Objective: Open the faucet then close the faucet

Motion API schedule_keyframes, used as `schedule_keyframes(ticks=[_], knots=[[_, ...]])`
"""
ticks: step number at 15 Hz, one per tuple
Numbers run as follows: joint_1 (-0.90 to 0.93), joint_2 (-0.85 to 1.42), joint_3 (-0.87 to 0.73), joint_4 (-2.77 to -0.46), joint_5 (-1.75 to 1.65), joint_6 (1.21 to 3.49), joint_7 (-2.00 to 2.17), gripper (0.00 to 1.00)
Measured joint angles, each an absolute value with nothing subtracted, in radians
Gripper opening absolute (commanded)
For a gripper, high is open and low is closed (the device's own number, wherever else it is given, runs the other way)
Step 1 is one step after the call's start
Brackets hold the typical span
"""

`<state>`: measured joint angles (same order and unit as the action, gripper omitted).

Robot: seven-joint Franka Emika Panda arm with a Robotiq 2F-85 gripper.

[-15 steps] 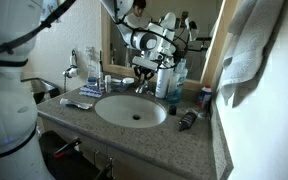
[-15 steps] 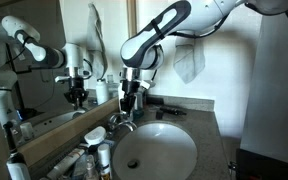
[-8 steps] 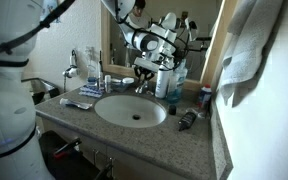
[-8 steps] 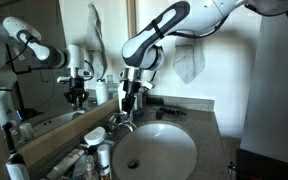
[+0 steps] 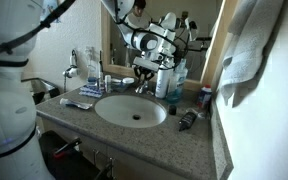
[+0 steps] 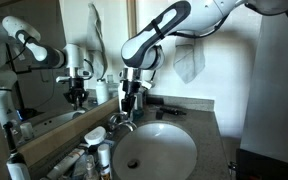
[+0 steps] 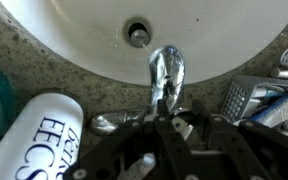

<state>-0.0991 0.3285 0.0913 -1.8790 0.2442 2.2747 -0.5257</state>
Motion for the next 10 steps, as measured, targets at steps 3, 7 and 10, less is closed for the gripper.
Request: schedule_keyframes(ticks=[3, 7, 10], knots=[[-0.067, 0.324, 0.077, -1.879, 0.157, 2.278, -0.397, 0.07], [-0.033, 0.322, 0.063, -1.879, 0.069, 2.277, -0.277, 0.07], [-0.024, 0.322, 0.059, -1.879, 0.043, 2.272, -0.247, 0.07]])
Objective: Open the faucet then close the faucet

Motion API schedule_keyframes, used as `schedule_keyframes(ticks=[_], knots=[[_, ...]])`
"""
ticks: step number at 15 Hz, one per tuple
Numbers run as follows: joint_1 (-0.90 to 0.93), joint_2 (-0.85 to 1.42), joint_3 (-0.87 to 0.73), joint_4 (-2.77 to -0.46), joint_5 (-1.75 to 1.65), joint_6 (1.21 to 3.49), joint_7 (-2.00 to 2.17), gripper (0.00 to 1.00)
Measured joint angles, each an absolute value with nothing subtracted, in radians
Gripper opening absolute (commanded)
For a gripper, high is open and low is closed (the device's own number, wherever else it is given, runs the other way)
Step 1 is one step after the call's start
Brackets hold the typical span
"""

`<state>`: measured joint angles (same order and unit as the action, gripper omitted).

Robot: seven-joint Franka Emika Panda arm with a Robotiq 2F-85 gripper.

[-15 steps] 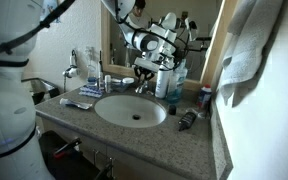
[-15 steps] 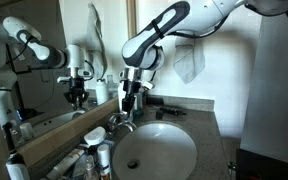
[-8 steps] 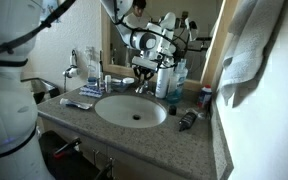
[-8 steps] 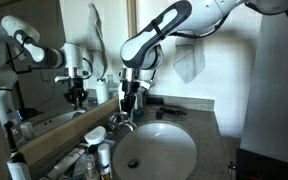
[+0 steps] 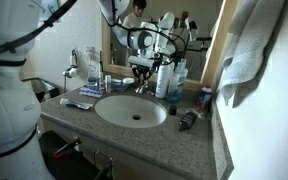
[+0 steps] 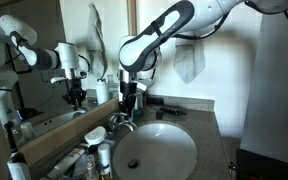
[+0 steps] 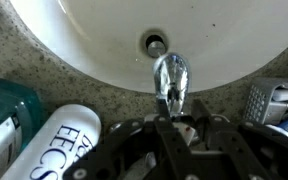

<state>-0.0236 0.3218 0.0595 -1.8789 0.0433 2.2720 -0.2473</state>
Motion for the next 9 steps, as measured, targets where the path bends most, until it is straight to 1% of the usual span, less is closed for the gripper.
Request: schedule_keyframes(ticks=[3, 4, 5, 6, 8, 9], knots=[[-0.021, 0.328, 0.054, -1.911, 0.034, 2.190, -0.247, 0.08], [-0.022, 0.334, 0.051, -1.929, 0.026, 2.154, -0.247, 0.53], [-0.021, 0.344, 0.050, -1.944, 0.023, 2.112, -0.247, 0.49], [-0.021, 0.356, 0.050, -1.952, 0.021, 2.065, -0.247, 0.51], [-0.021, 0.378, 0.050, -1.949, 0.021, 1.953, -0.247, 0.64], [-0.022, 0.384, 0.050, -1.946, 0.023, 1.911, -0.247, 0.73]])
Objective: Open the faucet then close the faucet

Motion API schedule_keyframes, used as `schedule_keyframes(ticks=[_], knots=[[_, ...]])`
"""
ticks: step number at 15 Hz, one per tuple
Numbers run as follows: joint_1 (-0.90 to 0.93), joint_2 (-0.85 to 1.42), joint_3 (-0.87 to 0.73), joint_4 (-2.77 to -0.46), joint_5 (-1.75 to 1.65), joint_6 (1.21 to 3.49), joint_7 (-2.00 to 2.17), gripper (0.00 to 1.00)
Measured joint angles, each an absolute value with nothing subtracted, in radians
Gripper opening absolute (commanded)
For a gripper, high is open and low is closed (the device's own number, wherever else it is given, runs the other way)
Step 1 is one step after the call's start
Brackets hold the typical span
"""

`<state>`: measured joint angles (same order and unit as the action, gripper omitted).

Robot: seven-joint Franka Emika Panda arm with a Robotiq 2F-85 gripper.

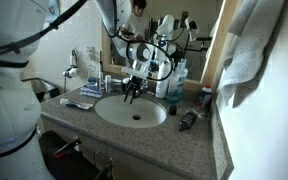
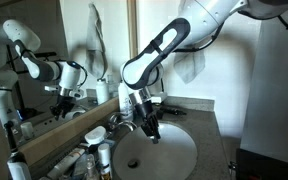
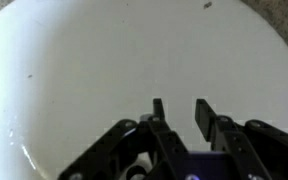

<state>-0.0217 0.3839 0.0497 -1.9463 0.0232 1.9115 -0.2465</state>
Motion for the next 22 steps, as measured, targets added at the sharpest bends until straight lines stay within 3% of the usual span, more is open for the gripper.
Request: schedule_keyframes(ticks=[4, 22], knots=[[-0.026, 0.377, 0.050, -1.926, 0.048, 1.862, -0.248, 0.99], [-0.014, 0.025, 0.046, -1.891, 0.018, 1.976, -0.226, 1.00]])
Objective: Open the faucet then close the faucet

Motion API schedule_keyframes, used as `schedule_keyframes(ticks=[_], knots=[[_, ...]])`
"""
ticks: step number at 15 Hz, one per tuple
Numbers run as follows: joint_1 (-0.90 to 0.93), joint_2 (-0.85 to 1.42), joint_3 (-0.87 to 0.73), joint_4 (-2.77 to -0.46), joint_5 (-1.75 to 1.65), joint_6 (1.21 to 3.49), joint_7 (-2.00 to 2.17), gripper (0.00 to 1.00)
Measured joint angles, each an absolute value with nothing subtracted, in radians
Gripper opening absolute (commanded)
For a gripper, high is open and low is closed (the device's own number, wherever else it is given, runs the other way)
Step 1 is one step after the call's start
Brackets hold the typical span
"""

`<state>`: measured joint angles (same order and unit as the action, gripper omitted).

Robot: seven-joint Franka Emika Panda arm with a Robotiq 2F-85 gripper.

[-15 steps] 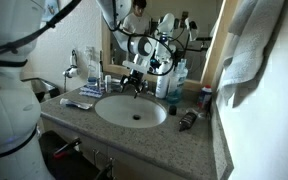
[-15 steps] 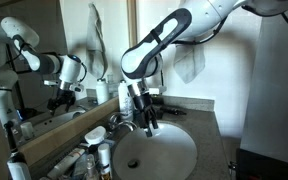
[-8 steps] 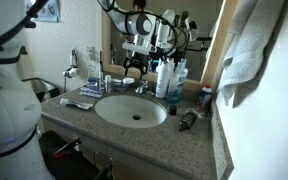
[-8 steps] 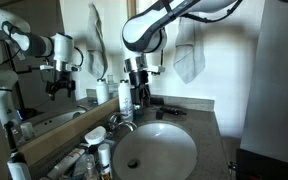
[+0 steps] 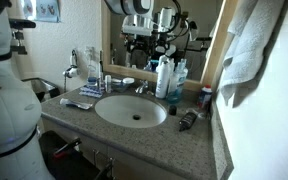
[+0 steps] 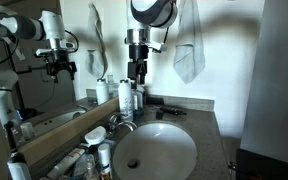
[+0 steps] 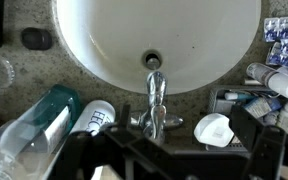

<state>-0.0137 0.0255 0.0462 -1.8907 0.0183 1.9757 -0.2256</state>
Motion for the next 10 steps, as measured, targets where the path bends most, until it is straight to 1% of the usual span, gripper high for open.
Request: schedule_keyframes(ticks=[10], knots=[[-0.012, 0.025, 0.041, -1.898, 0.018, 1.983, -0.226, 1.00]])
